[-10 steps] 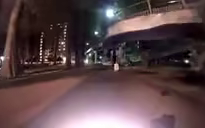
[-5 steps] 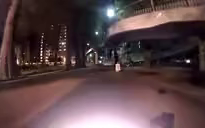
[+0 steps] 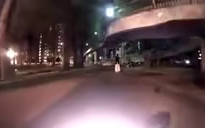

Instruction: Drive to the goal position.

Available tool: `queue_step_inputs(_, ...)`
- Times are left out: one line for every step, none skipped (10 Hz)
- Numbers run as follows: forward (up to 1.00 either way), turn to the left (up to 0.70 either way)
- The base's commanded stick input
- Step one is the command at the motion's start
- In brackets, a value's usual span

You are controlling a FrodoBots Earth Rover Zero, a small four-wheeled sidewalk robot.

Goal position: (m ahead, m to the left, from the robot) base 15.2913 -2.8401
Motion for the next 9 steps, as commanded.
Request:
queue_step_inputs(0.70, 0.00)
queue_step_inputs(0.70, 0.00)
queue_step_inputs(0.70, 0.00)
queue_step_inputs(0.70, 0.00)
queue_step_inputs(0.70, 0.00)
queue_step_inputs(0.70, 0.00)
queue_step_inputs(0.70, 0.00)
queue_step_inputs(0.70, 0.00)
queue_step_inputs(0.70, 0.00)
